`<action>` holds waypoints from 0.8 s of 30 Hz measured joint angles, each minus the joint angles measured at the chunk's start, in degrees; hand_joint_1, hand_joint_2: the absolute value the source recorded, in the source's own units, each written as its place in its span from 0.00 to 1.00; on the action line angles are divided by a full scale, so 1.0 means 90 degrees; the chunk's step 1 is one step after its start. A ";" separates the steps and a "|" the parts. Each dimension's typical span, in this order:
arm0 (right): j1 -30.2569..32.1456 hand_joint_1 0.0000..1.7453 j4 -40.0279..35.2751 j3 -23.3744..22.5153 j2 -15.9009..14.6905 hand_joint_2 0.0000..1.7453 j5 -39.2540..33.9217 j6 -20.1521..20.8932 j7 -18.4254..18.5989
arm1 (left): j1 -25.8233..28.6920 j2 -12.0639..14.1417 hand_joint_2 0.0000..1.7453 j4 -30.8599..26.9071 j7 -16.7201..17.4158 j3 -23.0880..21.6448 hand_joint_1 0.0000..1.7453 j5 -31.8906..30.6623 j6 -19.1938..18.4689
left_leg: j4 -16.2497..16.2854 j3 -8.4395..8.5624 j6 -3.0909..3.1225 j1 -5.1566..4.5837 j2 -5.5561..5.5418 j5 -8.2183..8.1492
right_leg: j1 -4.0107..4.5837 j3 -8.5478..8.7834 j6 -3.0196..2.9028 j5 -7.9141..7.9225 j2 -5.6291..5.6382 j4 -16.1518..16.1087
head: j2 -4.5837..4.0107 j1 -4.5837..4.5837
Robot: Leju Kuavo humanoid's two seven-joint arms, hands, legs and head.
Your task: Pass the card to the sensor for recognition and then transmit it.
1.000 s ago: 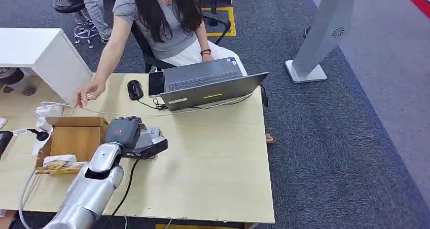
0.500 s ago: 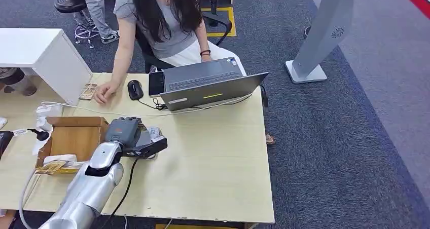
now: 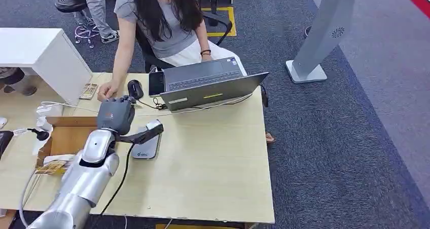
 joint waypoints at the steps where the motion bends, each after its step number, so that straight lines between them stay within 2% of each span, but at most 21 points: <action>1: 0.0000 0.00 0.0000 0.0000 0.0000 0.00 0.0027 0.0002 0.0000 | -0.0204 0.0085 1.00 -0.0005 0.0014 0.0044 1.00 -0.0044 0.0116 | 0.0000 0.0000 -0.0002 0.0001 0.0001 0.0001 | 0.0001 0.0000 -0.0001 0.0002 0.0000 0.0001 | 0.0000 -0.0005; 4: 0.0001 0.00 0.0000 0.0000 -0.0002 0.00 0.0068 0.0034 0.0000 | -0.0658 0.0262 1.00 -0.0005 -0.0097 0.0175 1.00 -0.0119 0.0242 | 0.0000 0.0003 -0.0005 0.0002 0.0000 0.0003 | 0.0001 0.0000 -0.0001 0.0003 0.0001 0.0004 | 0.0000 -0.0005; 6: 0.0001 0.00 0.0000 0.0000 0.0000 0.00 0.0095 0.0058 -0.0002 | -0.0893 0.0357 1.00 0.0034 -0.0036 0.0253 1.00 -0.0165 0.0225 | 0.0000 -0.0001 -0.0008 0.0006 -0.0004 0.0011 | 0.0003 -0.0001 -0.0001 0.0002 -0.0004 0.0005 | 0.0000 -0.0002; 11: 0.0000 0.00 0.0000 -0.0010 -0.0002 0.00 0.0116 0.0063 0.0000 | -0.1813 0.0602 1.00 0.0573 -0.0088 0.0417 1.00 -0.0208 0.0138 | 0.0000 -0.0004 -0.0006 0.0006 -0.0003 0.0015 | 0.0004 -0.0005 -0.0003 0.0009 -0.0004 0.0006 | 0.0000 0.0000; 17: -0.0009 0.00 0.0000 -0.0046 -0.0002 0.00 0.0129 0.0066 0.0000 | -0.2486 0.0677 1.00 0.1117 -0.0066 0.0493 1.00 -0.0352 0.0118 | 0.0000 -0.0005 -0.0009 0.0005 -0.0011 0.0016 | 0.0003 -0.0004 -0.0002 0.0009 -0.0008 0.0006 | 0.0000 -0.0002; 18: -0.0008 0.00 0.0000 -0.0056 -0.0002 0.00 0.0133 0.0073 0.0000 | -0.2528 0.0672 1.00 0.1192 -0.0056 0.0493 0.00 -0.0374 0.0128 | 0.0000 -0.0004 -0.0009 0.0005 -0.0010 0.0016 | 0.0003 -0.0004 -0.0002 0.0009 -0.0007 0.0006 | 0.0000 -0.0002; 24: -0.0009 0.00 0.0000 -0.0114 -0.0002 0.00 0.0150 0.0085 0.0024 | -0.2573 0.0643 1.00 0.1462 0.0104 0.0493 0.00 -0.0471 0.0225 | 0.0001 -0.0004 -0.0009 0.0004 -0.0009 0.0016 | 0.0003 -0.0005 -0.0002 0.0009 -0.0006 0.0006 | 0.0000 -0.0002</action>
